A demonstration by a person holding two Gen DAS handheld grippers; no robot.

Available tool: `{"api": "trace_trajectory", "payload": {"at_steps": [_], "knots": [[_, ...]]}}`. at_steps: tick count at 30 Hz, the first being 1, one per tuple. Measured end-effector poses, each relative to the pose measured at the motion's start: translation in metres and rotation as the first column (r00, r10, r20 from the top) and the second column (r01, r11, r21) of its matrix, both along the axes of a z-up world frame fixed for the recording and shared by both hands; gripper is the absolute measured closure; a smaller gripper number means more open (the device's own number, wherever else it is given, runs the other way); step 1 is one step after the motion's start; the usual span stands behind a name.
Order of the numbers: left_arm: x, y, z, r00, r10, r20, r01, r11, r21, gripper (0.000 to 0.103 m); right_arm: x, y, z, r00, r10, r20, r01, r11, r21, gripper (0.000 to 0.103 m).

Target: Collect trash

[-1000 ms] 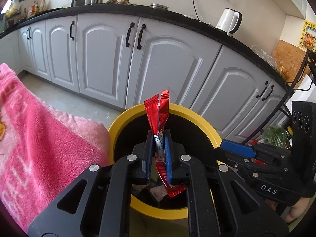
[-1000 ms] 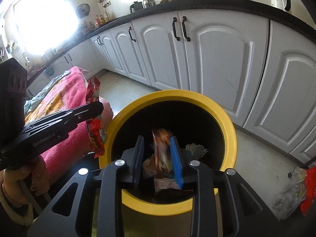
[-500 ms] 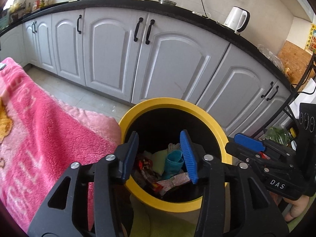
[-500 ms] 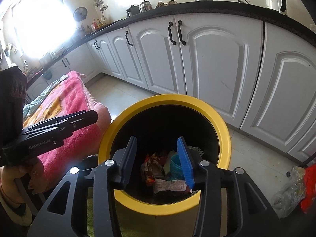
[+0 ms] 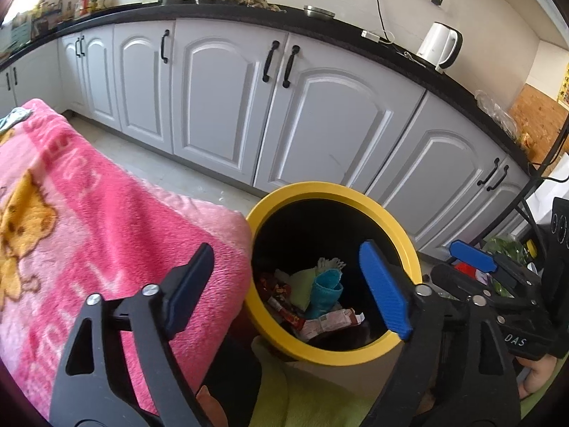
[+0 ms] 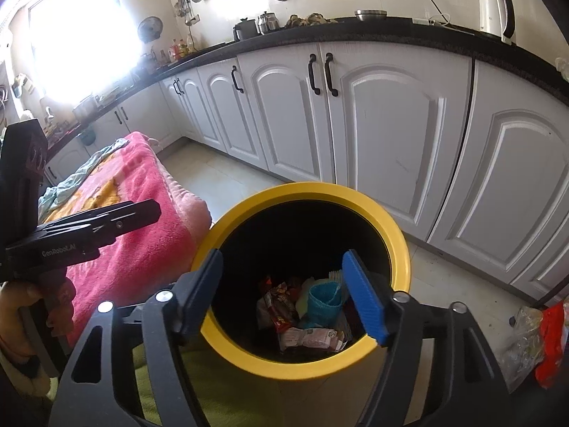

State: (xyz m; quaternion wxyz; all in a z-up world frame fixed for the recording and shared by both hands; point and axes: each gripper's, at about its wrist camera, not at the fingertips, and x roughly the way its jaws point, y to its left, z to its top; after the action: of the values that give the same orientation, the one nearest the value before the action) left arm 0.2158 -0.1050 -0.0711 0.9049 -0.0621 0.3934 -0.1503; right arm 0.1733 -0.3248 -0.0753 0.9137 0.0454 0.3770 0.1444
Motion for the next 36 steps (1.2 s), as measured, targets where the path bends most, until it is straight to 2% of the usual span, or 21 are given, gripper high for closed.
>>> {"api": "trace_trajectory", "payload": {"at_steps": [4, 6, 7, 10, 13, 18, 27, 36], "knots": [[-0.007, 0.009, 0.006, 1.0, 0.011, 0.007, -0.011, 1.0, 0.001, 0.017, -0.007, 0.003, 0.004, 1.0, 0.005, 0.006, -0.005, 1.0, 0.003, 0.026], [-0.011, 0.013, 0.009, 1.0, 0.01, 0.013, -0.01, 1.0, -0.004, 0.014, -0.011, 0.005, 0.007, 1.0, 0.002, 0.011, -0.002, 1.0, 0.003, 0.017], [-0.014, 0.015, 0.01, 1.0, 0.01, 0.015, -0.01, 1.0, -0.003, 0.012, -0.014, 0.006, 0.008, 1.0, -0.001, 0.017, 0.001, 1.0, 0.005, 0.016], [-0.023, 0.019, 0.014, 1.0, 0.009, 0.026, -0.009, 1.0, 0.007, 0.011, -0.021, 0.01, 0.012, 1.0, -0.005, 0.024, 0.005, 1.0, 0.001, 0.015], [-0.032, 0.023, 0.016, 1.0, 0.01, 0.024, -0.011, 1.0, 0.013, 0.011, -0.029, 0.014, 0.018, 0.999, -0.012, 0.046, 0.012, 1.0, -0.01, 0.008], [-0.046, 0.031, 0.021, 0.999, 0.022, 0.028, -0.022, 1.0, 0.016, 0.011, -0.042, 0.024, 0.026, 0.997, -0.017, 0.069, 0.019, 0.999, -0.026, 0.008], [-0.074, 0.043, 0.035, 0.995, 0.058, 0.082, -0.06, 0.998, 0.015, 0.011, -0.064, 0.038, 0.034, 0.994, -0.041, 0.098, 0.044, 0.999, -0.028, 0.006], [-0.094, 0.055, 0.045, 0.988, 0.101, 0.12, -0.105, 0.994, 0.022, 0.011, -0.085, 0.056, 0.044, 0.986, -0.021, 0.166, 0.035, 0.996, -0.083, 0.006]]}}
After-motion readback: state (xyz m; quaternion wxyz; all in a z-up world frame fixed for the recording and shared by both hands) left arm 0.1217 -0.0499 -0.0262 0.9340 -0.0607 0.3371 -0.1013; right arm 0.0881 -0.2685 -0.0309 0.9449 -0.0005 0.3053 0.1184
